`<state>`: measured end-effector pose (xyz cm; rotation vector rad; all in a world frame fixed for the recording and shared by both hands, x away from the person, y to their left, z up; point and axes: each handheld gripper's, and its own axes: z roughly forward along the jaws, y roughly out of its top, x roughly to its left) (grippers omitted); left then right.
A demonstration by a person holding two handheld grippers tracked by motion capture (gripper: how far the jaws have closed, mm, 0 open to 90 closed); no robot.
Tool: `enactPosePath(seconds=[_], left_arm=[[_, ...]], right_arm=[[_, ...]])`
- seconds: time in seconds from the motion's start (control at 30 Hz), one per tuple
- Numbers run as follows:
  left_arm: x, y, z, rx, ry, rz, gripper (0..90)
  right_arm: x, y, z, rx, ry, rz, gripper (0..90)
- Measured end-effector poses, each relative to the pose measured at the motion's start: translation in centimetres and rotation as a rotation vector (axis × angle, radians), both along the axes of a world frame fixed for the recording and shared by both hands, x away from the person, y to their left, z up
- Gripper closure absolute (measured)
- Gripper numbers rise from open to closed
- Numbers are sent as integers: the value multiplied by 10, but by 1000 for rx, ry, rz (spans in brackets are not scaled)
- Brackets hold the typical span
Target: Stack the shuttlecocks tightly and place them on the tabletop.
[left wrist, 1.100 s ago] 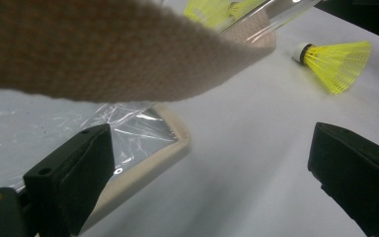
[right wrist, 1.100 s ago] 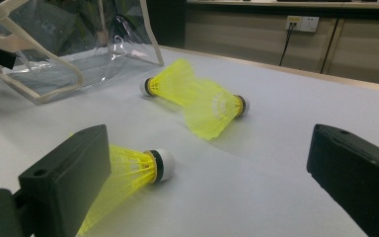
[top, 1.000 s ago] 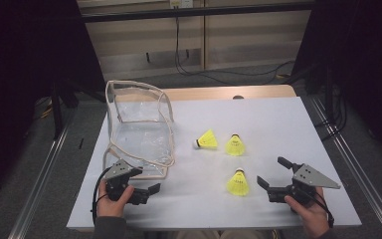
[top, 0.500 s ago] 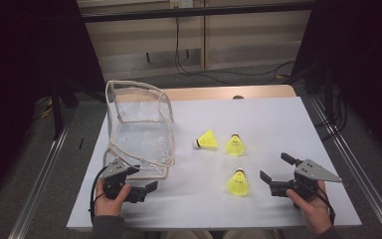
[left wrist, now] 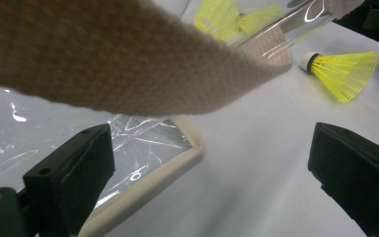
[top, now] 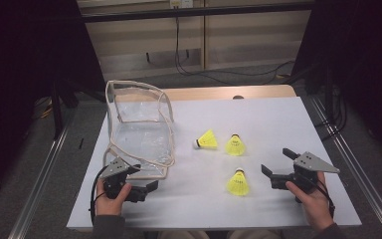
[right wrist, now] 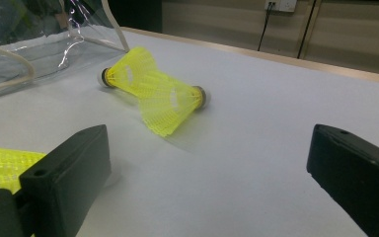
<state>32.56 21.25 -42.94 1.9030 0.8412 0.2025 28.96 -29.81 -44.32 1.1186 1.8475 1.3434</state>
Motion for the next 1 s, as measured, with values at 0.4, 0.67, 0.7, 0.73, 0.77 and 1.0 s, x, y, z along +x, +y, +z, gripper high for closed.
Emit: enactPosePath(seconds=[0.4, 0.67, 0.7, 0.73, 0.77, 1.0], left_arm=[[2, 0, 0, -15, 0, 5, 37], [1, 1, 1, -14, -4, 6, 35], [1, 1, 1, -18, -5, 7, 35], [1, 1, 1, -17, -5, 8, 35], [1, 1, 1, -18, -5, 8, 35], [1, 0, 1, -13, -2, 3, 35]], right_arm=[[15, 7, 3, -9, 18, -2, 28], [23, 12, 6, -16, 32, -4, 31], [24, 12, 6, -20, 31, -2, 31], [25, 14, 6, -23, 31, 0, 32], [26, 15, 6, -24, 35, 3, 32], [32, 18, 7, -26, 42, 5, 31]])
